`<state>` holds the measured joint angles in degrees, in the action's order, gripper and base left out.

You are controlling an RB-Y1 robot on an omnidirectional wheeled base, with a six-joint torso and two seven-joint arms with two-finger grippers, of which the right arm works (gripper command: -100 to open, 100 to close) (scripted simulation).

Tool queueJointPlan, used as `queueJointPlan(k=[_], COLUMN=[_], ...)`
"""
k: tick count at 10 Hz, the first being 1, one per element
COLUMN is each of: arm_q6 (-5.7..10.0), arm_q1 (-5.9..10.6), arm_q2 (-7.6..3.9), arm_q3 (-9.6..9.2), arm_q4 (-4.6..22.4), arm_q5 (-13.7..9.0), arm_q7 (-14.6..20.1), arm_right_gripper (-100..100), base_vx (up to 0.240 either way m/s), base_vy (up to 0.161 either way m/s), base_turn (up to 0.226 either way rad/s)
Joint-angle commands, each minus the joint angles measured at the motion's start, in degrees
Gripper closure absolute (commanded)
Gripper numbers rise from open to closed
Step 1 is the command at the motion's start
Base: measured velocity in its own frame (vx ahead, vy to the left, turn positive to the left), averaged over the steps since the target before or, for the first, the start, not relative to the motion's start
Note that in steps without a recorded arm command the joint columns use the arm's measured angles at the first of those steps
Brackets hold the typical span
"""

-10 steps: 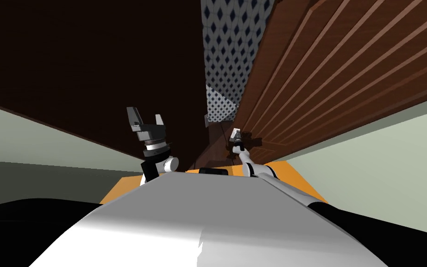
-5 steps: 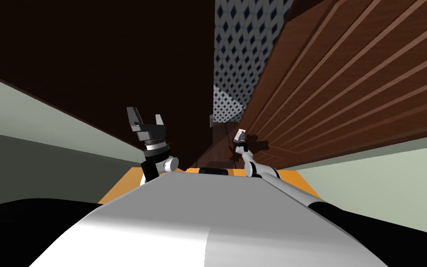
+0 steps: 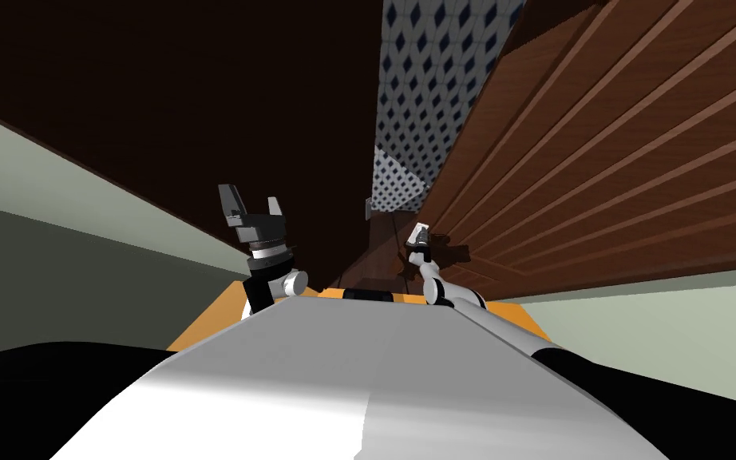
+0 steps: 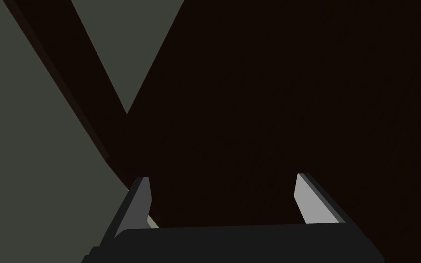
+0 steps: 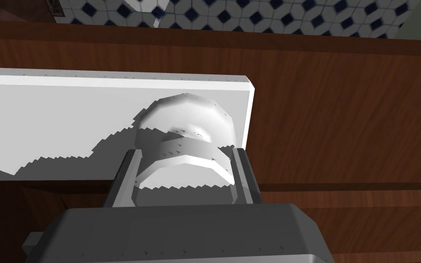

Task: Push the door open

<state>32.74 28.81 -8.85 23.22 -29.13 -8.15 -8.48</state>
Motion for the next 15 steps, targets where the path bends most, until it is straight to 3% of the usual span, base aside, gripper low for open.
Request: queueJointPlan(k=[1,2,3,5,6,8,9,10,11,12,13,15], arm_q6=[0.59,0.59,0.74,0.74,0.74,1.05,0.62,0.22,1.05,1.05,-0.23,-0.89], arm_q1=[-0.52,-0.52,-0.73,-0.73,-0.73,-1.17,-1.17,-1.17,-1.17,-1.17,-1.09,-0.74], arm_q2=[-1.27,-1.27,-1.76,-1.76,-1.76,-2.78,-2.78,-2.78,-2.78,-2.78,-2.20,-2.02], arm_q3=[2.24,2.24,3.82,3.82,3.82,6.95,7.07,7.07,7.07,7.07,7.06,7.09], arm_q4=[0.36,0.36,0.44,-1.02,-0.04,0.60,-3.16,-2.84,-1.24,-1.43,-2.12,-2.06], arm_q5=[-0.67,-0.67,-1.11,-1.11,-1.11,-2.01,-2.01,-2.01,-2.01,-2.01,-2.07,-2.15], arm_q7=[-0.80,-0.80,-1.50,-1.50,-1.50,-2.96,-2.96,-2.96,-2.96,-2.96,-3.34,-3.52], arm_right_gripper=[100,100,100,100,100,100,100,100,100,100,-100,-100], base_vx=[0.018,0.018,0.022,0.016,0.006,0.020,0.016,0.018,0.015,-0.003,-0.093,-0.149], base_vy=[-0.008,-0.010,-0.017,-0.007,-0.003,-0.015,-0.023,-0.020,-0.027,-0.028,0.091,0.230], base_turn=[0.188,0.037,0.151,0.027,-0.011,0.199,0.074,-0.077,-0.103,-0.031,-0.038,-0.043])
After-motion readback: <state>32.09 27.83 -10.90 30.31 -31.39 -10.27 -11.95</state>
